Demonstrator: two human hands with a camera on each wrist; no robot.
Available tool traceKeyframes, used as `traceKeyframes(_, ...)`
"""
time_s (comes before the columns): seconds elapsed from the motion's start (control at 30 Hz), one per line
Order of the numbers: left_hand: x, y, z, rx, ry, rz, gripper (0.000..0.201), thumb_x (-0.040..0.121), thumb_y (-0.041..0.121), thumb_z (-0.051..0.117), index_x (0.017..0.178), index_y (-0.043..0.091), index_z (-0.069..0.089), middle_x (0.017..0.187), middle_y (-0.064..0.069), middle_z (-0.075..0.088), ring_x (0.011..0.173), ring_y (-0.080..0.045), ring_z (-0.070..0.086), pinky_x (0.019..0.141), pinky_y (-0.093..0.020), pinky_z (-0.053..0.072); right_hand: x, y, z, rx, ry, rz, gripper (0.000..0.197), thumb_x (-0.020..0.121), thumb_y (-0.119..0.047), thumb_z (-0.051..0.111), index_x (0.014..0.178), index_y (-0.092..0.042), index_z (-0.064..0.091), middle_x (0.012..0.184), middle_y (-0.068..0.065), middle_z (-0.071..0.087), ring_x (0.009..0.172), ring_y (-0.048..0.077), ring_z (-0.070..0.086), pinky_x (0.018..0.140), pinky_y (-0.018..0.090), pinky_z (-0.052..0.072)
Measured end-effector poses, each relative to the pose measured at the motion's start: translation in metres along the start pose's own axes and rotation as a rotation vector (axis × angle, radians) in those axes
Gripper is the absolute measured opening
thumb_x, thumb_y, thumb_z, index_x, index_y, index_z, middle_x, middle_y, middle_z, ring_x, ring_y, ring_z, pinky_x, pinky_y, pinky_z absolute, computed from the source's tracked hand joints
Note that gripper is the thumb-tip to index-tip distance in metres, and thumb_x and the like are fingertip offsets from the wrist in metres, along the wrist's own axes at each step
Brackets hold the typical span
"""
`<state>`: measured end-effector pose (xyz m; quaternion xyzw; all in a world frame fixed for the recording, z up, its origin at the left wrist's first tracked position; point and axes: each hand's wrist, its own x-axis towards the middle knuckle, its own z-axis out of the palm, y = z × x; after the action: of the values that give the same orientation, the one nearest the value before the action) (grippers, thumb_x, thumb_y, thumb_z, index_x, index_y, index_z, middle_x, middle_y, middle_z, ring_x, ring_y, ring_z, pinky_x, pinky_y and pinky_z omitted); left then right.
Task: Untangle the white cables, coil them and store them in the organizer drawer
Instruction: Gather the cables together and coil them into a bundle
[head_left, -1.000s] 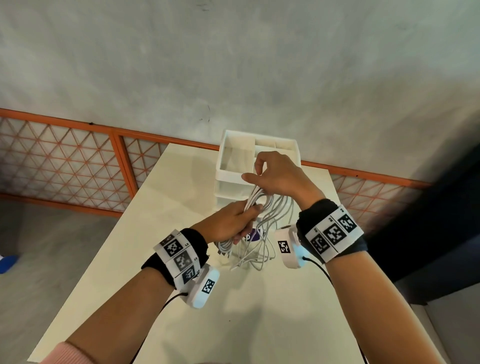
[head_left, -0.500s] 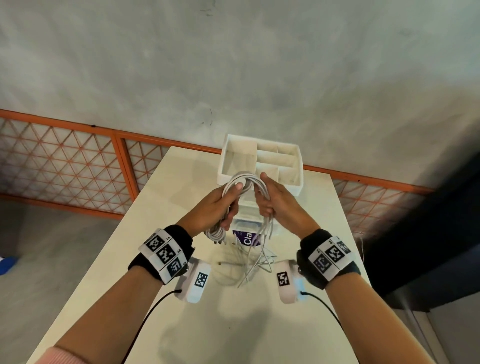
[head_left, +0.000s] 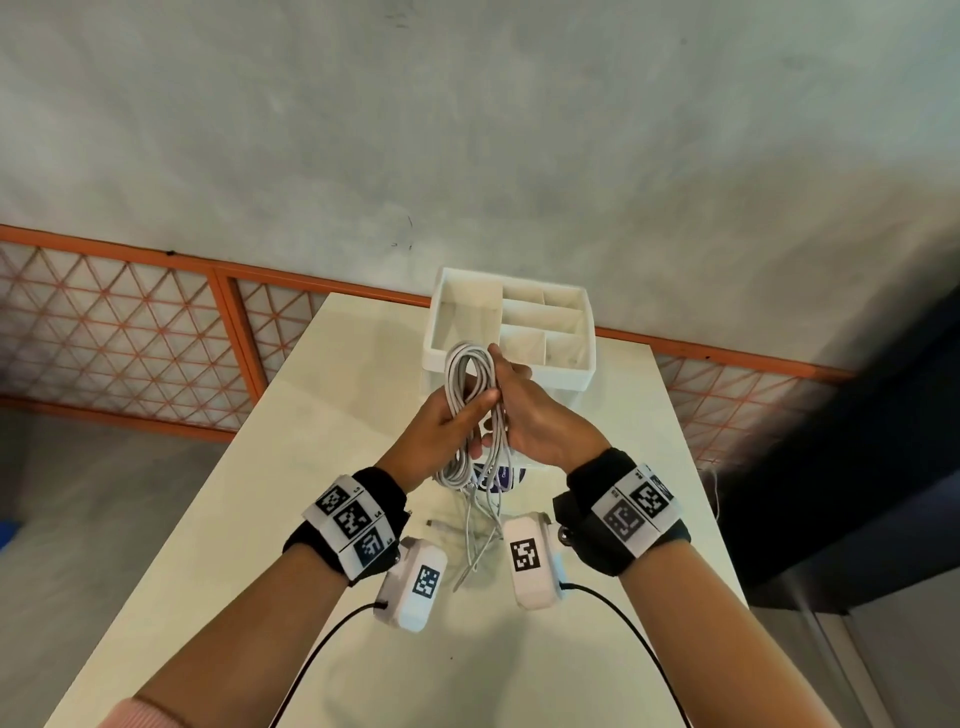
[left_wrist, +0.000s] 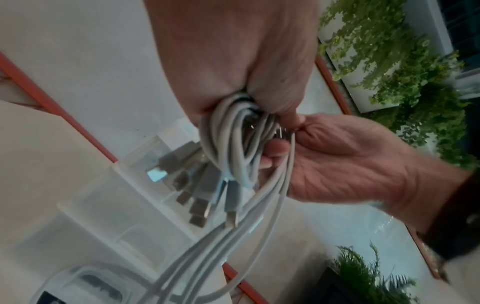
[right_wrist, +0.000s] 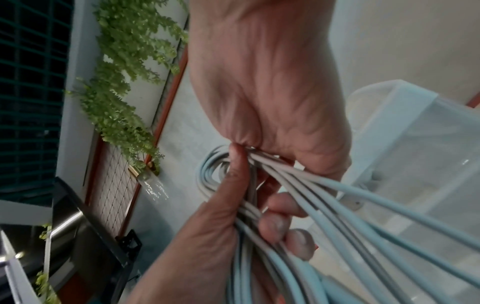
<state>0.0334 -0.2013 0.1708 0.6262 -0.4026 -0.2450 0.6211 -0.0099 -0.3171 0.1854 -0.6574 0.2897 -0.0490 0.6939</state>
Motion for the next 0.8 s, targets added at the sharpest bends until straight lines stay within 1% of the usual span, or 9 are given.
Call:
traceKeyframes(0.07,0.001,-0.001,-0.002,-0.004,0.002,-0.015,0.021,0.099,0.021,0.045,0.101,0.004,0.058,0.051,0.006,0.061,0.042,-0.007,0.053,0.05,-0.015,0.046,0.0,0.002,-0.002,-0.022,-0.004,0.01,0.072,0.09,-0.065,0.034,0.128,-0.004,0.041,0.104,0.025,0.062,0.055,0.031,0.057,0.047,0.031,0.048)
traceKeyframes(0.13,0.002,-0.004,-0.001,-0.007,0.012,-0.03,0.026,0.099,0.02,0.046,0.103,-0.003,0.057,0.046,0.003,0.057,0.039,-0.009,0.052,0.049,-0.013,0.045,0.004,0.006,-0.004,-0.04,0.021,0.033,0.088,0.075,-0.076,0.042,0.131,-0.007,0.038,0.116,0.025,0.06,0.063,0.03,0.06,0.052,0.034,0.051)
traceKeyframes(0.2,0.001,-0.006,0.001,-0.031,0.026,-0.031,0.026,0.099,0.02,0.046,0.102,-0.004,0.057,0.049,0.003,0.056,0.039,-0.01,0.051,0.05,-0.015,0.046,0.003,0.006,-0.002,-0.032,0.014,0.057,0.1,0.065,-0.081,0.047,0.13,-0.007,0.038,0.114,0.028,0.06,0.061,0.031,0.06,0.053,0.036,0.052)
traceKeyframes(0.33,-0.001,-0.005,0.002,-0.084,0.031,-0.007,0.021,0.099,0.017,0.046,0.1,0.0,0.058,0.06,0.008,0.061,0.042,-0.01,0.049,0.048,-0.018,0.045,-0.01,-0.002,0.0,0.046,-0.094,0.064,0.074,0.09,-0.065,0.038,0.121,0.001,0.054,0.089,0.022,0.06,0.056,0.029,0.051,0.051,0.033,0.047)
traceKeyframes(0.43,-0.001,-0.002,0.001,-0.11,0.023,-0.016,0.022,0.099,0.017,0.047,0.089,0.0,0.056,0.05,0.007,0.054,0.041,-0.009,0.046,0.046,-0.02,0.045,-0.015,-0.004,-0.002,0.074,-0.18,0.039,0.067,0.091,-0.064,0.034,0.099,-0.005,0.065,0.073,0.017,0.058,0.052,0.024,0.053,0.054,0.031,0.048)
traceKeyframes(0.53,0.0,-0.001,0.001,-0.148,0.037,-0.009,0.03,0.099,0.02,0.047,0.079,-0.001,0.054,0.044,0.005,0.048,0.04,-0.014,0.043,0.046,-0.023,0.043,-0.019,-0.003,0.001,0.01,-0.188,0.031,0.074,0.092,-0.065,0.019,0.093,-0.005,0.064,0.062,0.015,0.057,0.049,0.02,0.054,0.054,0.03,0.048)
traceKeyframes(0.63,0.0,-0.002,-0.004,-0.15,0.118,-0.01,0.036,0.099,0.023,0.048,0.067,0.006,0.054,0.043,0.004,0.049,0.041,-0.015,0.044,0.046,-0.021,0.042,-0.024,0.003,-0.005,-0.041,-0.218,-0.036,0.07,0.097,-0.056,0.012,0.091,-0.007,0.062,0.067,0.014,0.058,0.053,0.019,0.051,0.055,0.028,0.046)
traceKeyframes(0.7,0.0,-0.005,-0.008,-0.156,0.19,-0.027,0.037,0.098,0.024,0.05,0.064,0.011,0.053,0.043,0.004,0.048,0.041,-0.012,0.042,0.046,-0.02,0.041,-0.029,0.006,-0.011,-0.07,-0.247,-0.087,0.058,0.1,-0.05,0.019,0.093,-0.006,0.057,0.069,0.011,0.057,0.055,0.017,0.05,0.057,0.028,0.046)
traceKeyframes(0.8,0.001,-0.009,-0.009,-0.166,0.305,-0.036,0.035,0.097,0.025,0.051,0.066,0.01,0.05,0.044,0.002,0.045,0.04,-0.011,0.041,0.044,-0.02,0.038,-0.031,0.011,-0.015,-0.223,-0.216,-0.249,0.029,0.101,-0.031,0.038,0.106,-0.005,0.049,0.077,0.007,0.063,0.062,0.015,0.056,0.066,0.03,0.048)
